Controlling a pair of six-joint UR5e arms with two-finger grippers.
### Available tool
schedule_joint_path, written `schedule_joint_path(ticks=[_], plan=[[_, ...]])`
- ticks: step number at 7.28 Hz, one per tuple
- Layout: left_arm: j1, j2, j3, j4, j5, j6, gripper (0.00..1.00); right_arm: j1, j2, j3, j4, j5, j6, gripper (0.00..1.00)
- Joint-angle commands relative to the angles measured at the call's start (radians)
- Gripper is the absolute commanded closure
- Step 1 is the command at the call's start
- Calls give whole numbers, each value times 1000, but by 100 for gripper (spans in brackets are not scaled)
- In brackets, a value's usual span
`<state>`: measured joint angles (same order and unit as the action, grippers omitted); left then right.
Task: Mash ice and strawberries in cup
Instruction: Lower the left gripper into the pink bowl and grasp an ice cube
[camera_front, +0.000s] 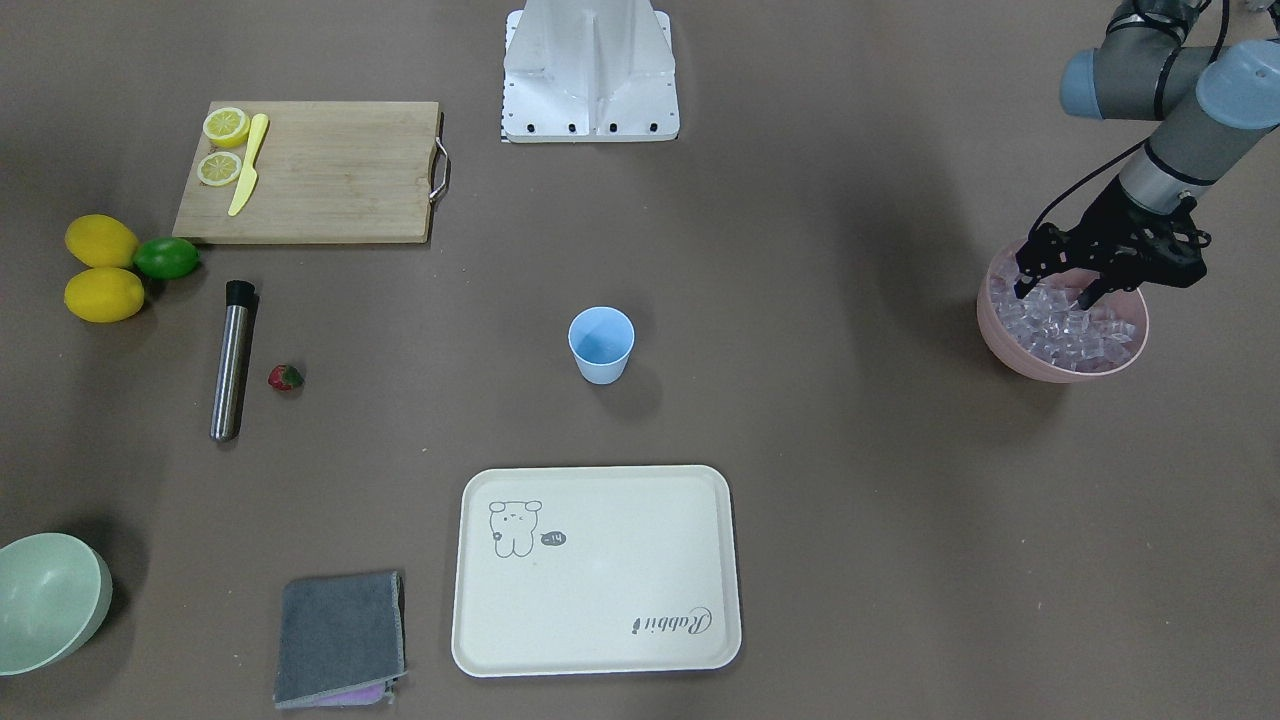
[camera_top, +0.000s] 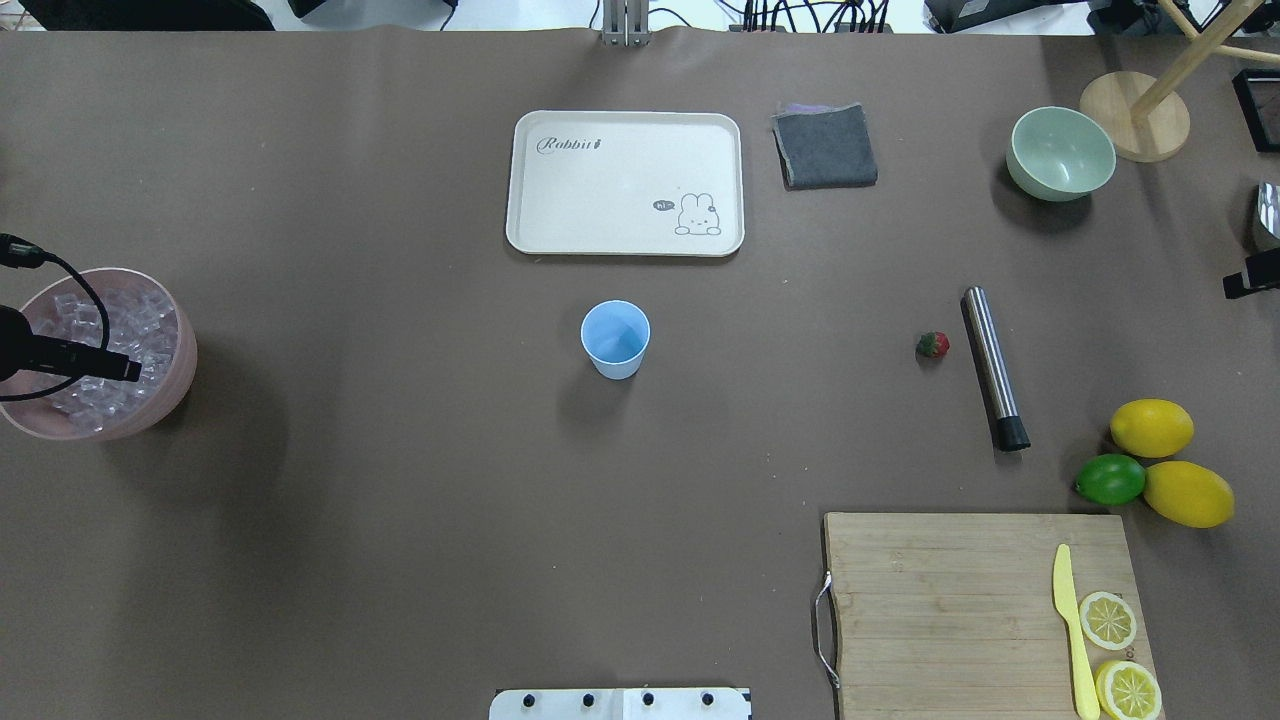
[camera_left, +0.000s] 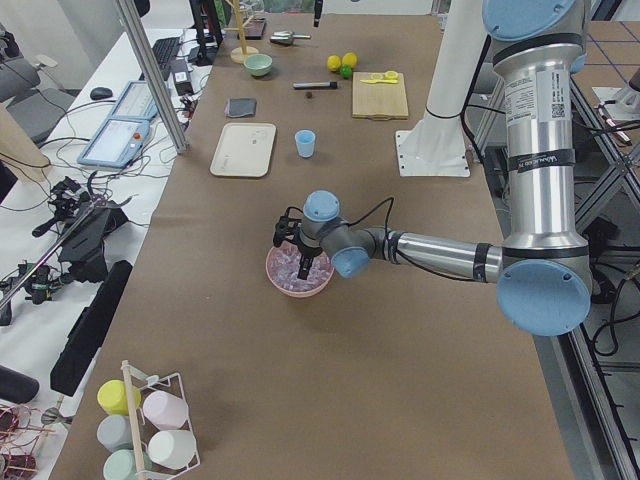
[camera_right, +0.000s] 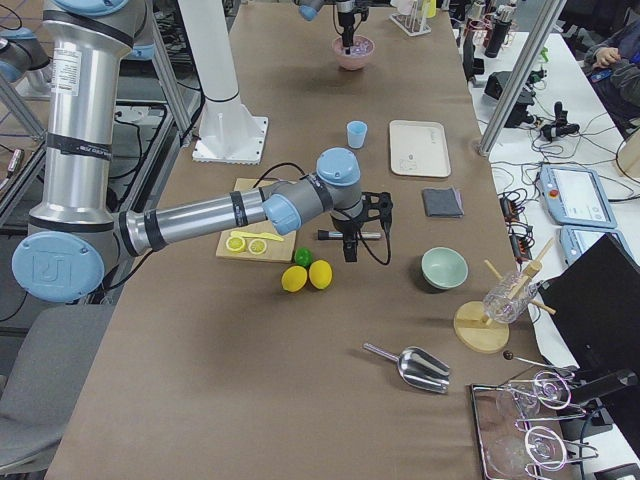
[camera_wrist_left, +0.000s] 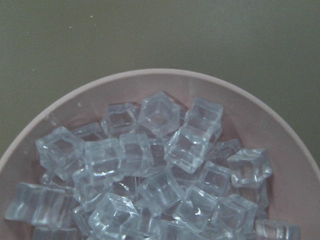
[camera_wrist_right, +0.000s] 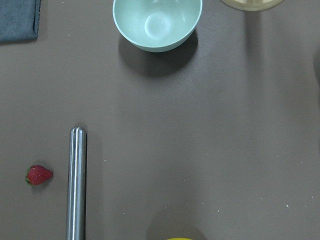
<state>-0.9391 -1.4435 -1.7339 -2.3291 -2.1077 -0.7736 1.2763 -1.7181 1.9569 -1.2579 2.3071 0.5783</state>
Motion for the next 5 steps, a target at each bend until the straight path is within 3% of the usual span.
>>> schedule_joint_path(ticks=[1,5], plan=[[2,0,-1,-9,0,0,12,0,0,-1,0,0,0,0],[11,0,0,-9,0,0,12,0,0,-3,0,0,0,0]])
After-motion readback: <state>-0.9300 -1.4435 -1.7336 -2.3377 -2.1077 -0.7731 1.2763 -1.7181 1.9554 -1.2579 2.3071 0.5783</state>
